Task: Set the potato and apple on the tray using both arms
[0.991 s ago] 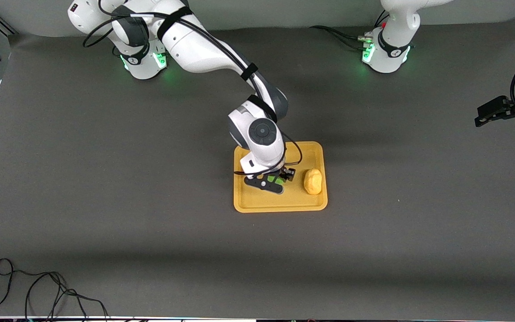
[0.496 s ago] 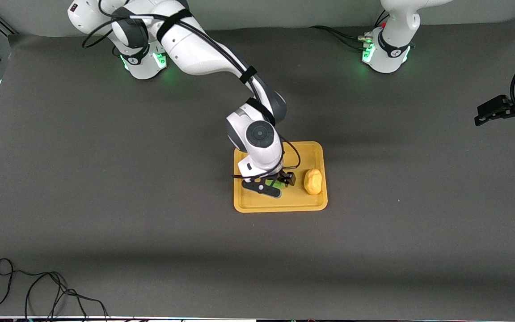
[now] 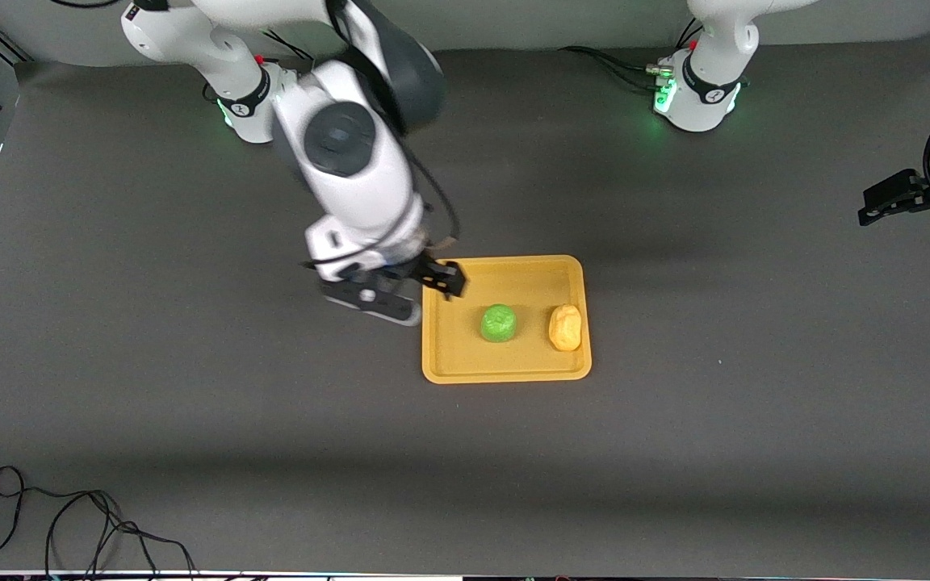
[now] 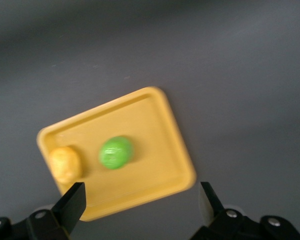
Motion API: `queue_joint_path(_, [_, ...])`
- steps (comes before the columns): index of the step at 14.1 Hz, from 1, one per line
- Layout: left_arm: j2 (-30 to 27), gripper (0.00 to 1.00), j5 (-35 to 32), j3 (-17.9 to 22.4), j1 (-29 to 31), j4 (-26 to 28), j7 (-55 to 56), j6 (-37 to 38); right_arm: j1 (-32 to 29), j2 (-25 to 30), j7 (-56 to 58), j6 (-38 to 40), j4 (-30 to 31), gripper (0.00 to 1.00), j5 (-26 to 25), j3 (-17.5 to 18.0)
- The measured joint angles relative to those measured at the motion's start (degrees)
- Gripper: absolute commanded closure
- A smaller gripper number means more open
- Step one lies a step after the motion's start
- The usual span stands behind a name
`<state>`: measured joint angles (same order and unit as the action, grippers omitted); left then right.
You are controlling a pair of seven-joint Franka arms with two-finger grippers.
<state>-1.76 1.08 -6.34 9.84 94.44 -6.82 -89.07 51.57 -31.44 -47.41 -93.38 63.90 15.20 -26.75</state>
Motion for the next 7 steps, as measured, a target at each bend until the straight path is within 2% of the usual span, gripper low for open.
queue_joint_path(2, [0.0,0.0,0.0,0.01,0.02,-0.17,-0.01,0.0,-0.43,4.73,8.47,3.09,4.3,0.0,-0.16,-4.86])
queue_joint_path(4, [0.0,0.0,0.0,0.02,0.04,-0.36,-0.13,0.0,-3.42,9.38,16.1,3.83,9.64,0.0,-1.26,-6.75])
queue_joint_path(5, [0.0,0.0,0.0,0.02,0.05,-0.45,-0.31,0.0,-6.49,11.52,19.51,4.81,11.54,0.0,-2.6,-5.85])
queue_joint_path(7, [0.0,0.0,0.0,0.02,0.06,-0.52,-0.56,0.0,-16.13,15.8,25.92,7.16,13.89,0.0,-6.24,0.22])
